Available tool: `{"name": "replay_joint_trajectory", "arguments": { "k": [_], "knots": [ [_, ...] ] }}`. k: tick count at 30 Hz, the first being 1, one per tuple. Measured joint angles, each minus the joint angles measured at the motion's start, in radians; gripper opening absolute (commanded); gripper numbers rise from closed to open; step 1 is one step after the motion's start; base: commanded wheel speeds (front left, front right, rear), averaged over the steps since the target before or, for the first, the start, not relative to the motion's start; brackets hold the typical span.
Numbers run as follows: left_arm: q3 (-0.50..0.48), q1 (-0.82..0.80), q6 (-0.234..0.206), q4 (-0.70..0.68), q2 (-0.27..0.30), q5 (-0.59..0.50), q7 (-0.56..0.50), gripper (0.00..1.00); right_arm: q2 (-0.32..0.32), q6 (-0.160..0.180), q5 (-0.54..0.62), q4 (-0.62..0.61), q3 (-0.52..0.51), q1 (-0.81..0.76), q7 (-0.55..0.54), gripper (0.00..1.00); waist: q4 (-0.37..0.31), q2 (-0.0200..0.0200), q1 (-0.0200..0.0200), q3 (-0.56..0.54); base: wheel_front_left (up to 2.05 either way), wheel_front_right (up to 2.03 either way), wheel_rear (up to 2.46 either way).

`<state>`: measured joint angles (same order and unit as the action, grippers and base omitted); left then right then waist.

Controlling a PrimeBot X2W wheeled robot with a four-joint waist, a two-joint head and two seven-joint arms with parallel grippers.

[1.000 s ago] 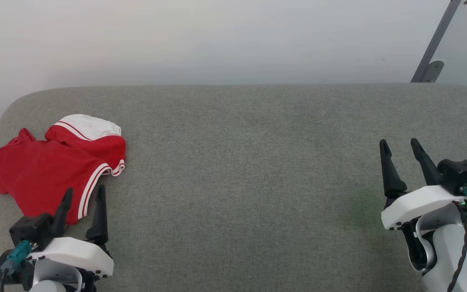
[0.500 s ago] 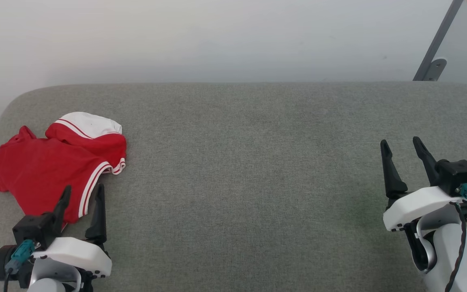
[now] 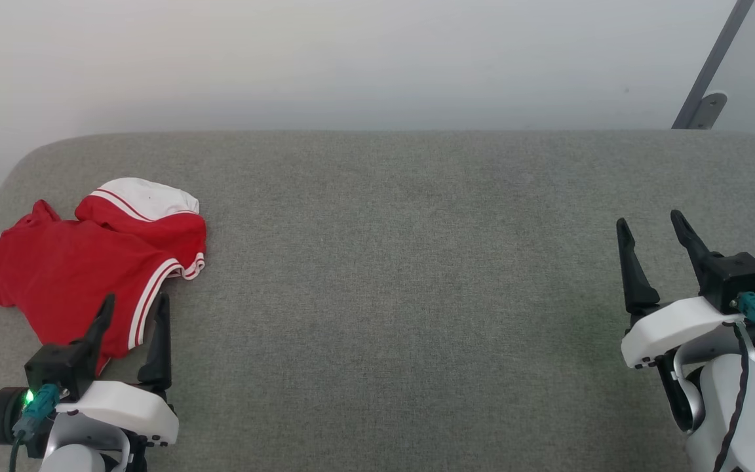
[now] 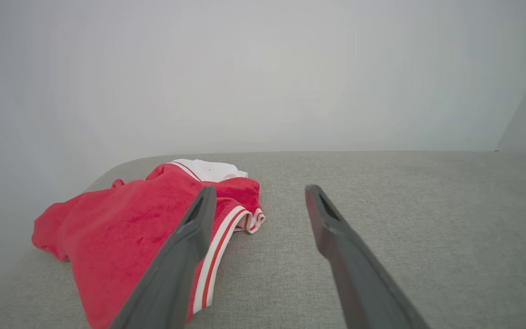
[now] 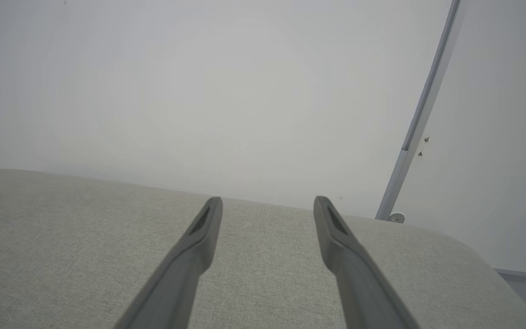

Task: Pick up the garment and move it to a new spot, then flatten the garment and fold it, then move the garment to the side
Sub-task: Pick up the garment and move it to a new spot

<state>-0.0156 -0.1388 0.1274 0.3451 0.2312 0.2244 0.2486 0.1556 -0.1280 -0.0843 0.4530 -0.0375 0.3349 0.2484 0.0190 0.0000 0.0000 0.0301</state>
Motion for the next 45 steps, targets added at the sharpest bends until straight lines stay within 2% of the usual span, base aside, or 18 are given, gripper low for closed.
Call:
{"name": "replay_joint_trajectory", "arguments": {
  "k": [12, 24, 28, 37, 45],
  "knots": [
    [0.024, -0.022, 0.0, 0.012, 0.018, -0.007, 0.012, 1.0, 0.001, 0.0, 0.037, -0.006, -0.008, 0.009, 0.012, 1.0, 0.009, 0.0, -0.0001, 0.024, 0.0, 0.0, 0.0],
    [-0.004, -0.025, 0.0, 0.022, 0.005, -0.008, 0.012, 1.0, 0.001, 0.0, 0.002, -0.013, 0.015, 0.009, 0.013, 1.0, 0.072, 0.0, 0.0, 0.009, 0.0, 0.0, 0.0],
    [-0.028, -0.026, 0.001, 0.028, -0.009, -0.02, 0.013, 1.0, 0.004, 0.0, -0.016, -0.005, 0.045, 0.009, 0.013, 1.0, 0.112, 0.0, 0.0, 0.005, 0.0, 0.0, 0.0],
    [-0.098, -0.008, -0.003, 0.025, -0.048, -0.059, 0.013, 1.0, -0.019, -0.003, -0.048, 0.011, 0.136, 0.023, 0.013, 1.0, 0.248, 0.0, 0.0, 0.0, 0.0, 0.0, 0.0],
    [-0.146, 0.025, -0.013, 0.007, -0.088, -0.076, 0.013, 1.0, -0.032, -0.003, -0.065, 0.026, 0.177, 0.025, 0.013, 1.0, 0.385, 0.0, -0.0001, -0.007, 0.0, 0.0, 0.0]
  ]
}}
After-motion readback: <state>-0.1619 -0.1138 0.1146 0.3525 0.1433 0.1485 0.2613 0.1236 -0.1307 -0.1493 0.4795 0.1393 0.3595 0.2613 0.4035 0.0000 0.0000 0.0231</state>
